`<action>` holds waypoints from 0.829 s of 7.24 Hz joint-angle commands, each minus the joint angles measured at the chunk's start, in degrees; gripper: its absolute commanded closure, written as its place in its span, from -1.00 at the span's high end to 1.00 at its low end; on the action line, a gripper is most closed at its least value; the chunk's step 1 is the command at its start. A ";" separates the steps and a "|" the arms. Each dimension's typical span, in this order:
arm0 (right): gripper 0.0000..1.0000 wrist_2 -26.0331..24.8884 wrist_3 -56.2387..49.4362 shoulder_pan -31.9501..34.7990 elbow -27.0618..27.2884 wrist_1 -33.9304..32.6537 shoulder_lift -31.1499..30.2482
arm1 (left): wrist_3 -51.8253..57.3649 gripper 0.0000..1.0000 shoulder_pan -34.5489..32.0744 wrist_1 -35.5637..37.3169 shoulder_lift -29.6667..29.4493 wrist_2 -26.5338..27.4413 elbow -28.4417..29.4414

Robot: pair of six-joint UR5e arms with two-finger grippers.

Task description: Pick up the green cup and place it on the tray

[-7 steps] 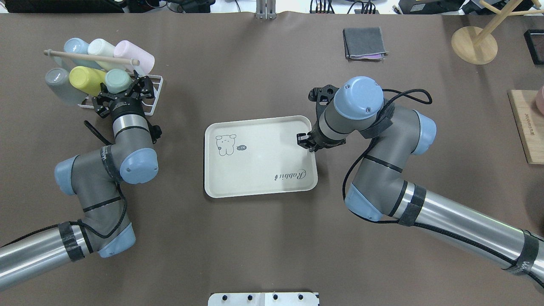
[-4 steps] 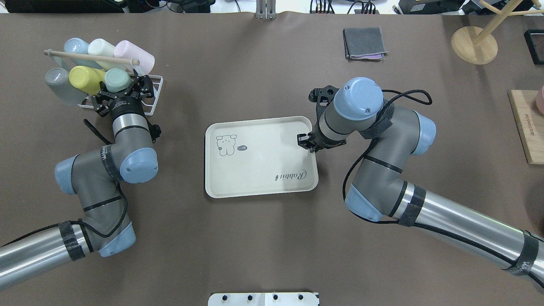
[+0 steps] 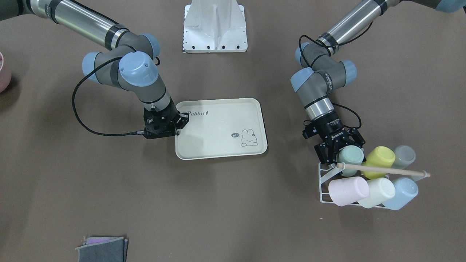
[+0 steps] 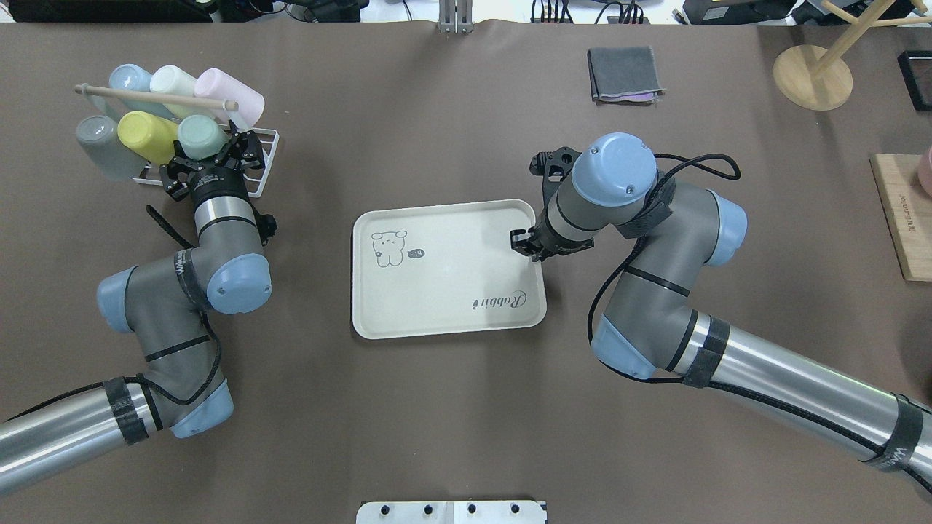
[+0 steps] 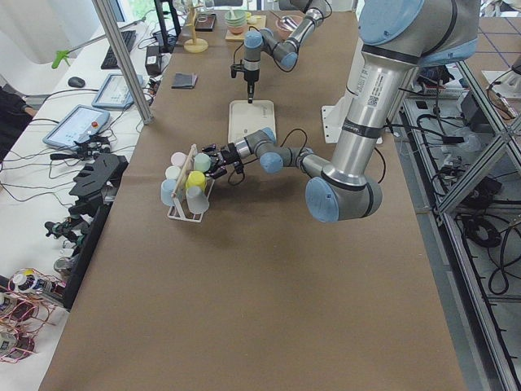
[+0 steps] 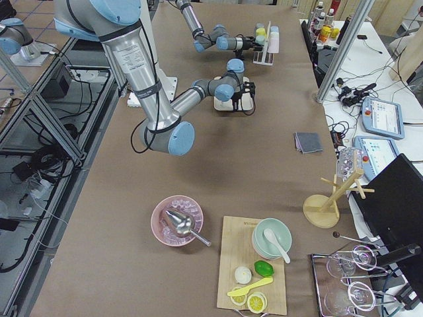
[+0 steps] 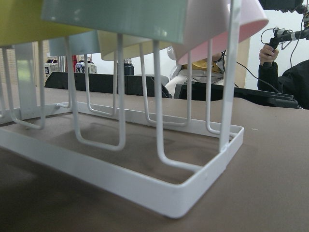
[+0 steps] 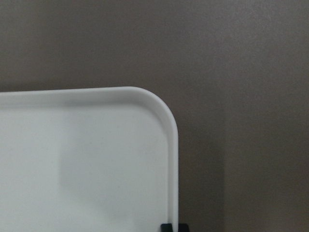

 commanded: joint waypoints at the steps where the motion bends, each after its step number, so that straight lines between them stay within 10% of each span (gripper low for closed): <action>1: -1.00 0.00 0.07 0.00 -0.01 0.00 -0.31 | 1.37 0.24 -0.04 0.06 -0.06 0.09 -0.19; 3: -0.70 0.00 0.16 0.09 -0.01 0.00 -0.31 | 3.67 -0.45 -0.22 -0.29 0.03 2.45 -0.90; 6: -0.40 0.17 1.30 1.13 0.08 0.00 -0.49 | 7.60 -0.76 -1.36 -1.77 0.29 2.46 -3.53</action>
